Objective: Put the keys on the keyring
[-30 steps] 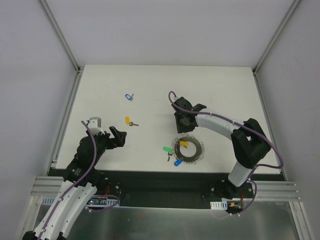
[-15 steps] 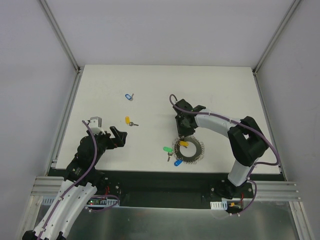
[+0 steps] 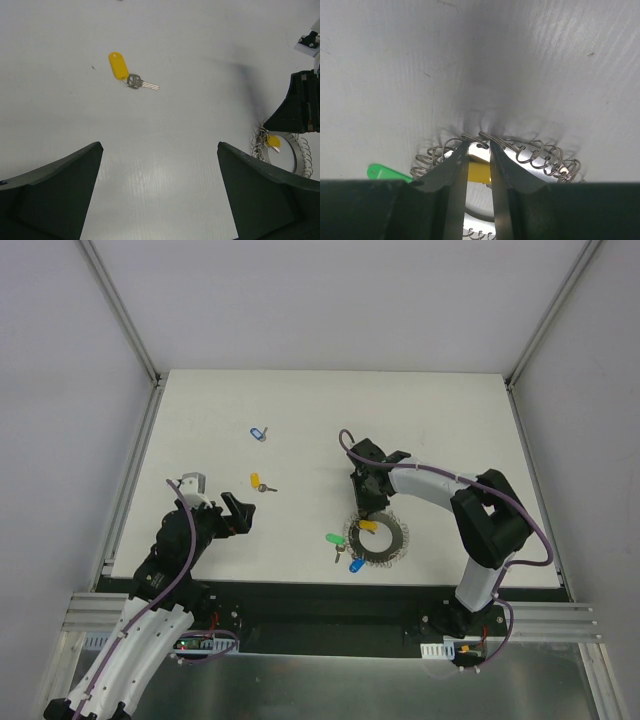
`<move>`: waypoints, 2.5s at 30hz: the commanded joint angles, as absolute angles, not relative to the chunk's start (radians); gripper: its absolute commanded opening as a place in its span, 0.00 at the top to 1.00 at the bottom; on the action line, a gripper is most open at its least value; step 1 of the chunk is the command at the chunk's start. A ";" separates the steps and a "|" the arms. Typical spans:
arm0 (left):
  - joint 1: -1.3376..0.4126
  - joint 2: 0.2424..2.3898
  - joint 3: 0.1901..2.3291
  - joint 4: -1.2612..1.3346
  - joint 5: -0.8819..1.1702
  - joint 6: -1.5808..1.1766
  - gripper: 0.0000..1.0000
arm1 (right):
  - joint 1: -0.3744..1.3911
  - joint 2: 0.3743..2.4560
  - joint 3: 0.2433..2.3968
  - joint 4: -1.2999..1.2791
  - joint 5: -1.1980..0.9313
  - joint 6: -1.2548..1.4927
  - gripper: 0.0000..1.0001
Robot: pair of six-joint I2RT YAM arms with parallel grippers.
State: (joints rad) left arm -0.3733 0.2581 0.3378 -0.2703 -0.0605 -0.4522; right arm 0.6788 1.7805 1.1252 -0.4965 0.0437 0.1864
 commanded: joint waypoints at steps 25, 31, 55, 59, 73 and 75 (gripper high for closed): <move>-0.383 0.365 0.400 -0.282 -0.046 -0.484 0.01 | 0.716 1.580 1.046 -0.390 0.103 -0.075 0.99; -0.383 0.308 0.432 -0.290 -0.052 -0.563 0.01 | 0.718 1.462 0.957 -0.281 0.052 -0.098 0.99; -0.388 0.600 0.598 -0.086 0.656 -0.275 0.03 | 0.787 1.054 0.916 -0.216 -0.264 -0.239 0.99; -0.400 0.711 0.684 -0.057 0.736 -0.177 0.03 | 0.814 1.046 0.965 -0.247 -0.290 -0.265 0.99; -0.489 0.851 0.811 -0.003 0.864 -0.017 0.14 | 0.867 1.075 1.138 -0.319 -0.397 -0.337 0.99; -0.495 0.857 0.810 0.021 0.890 -0.009 0.17 | 0.870 1.083 1.157 -0.331 -0.406 -0.347 0.99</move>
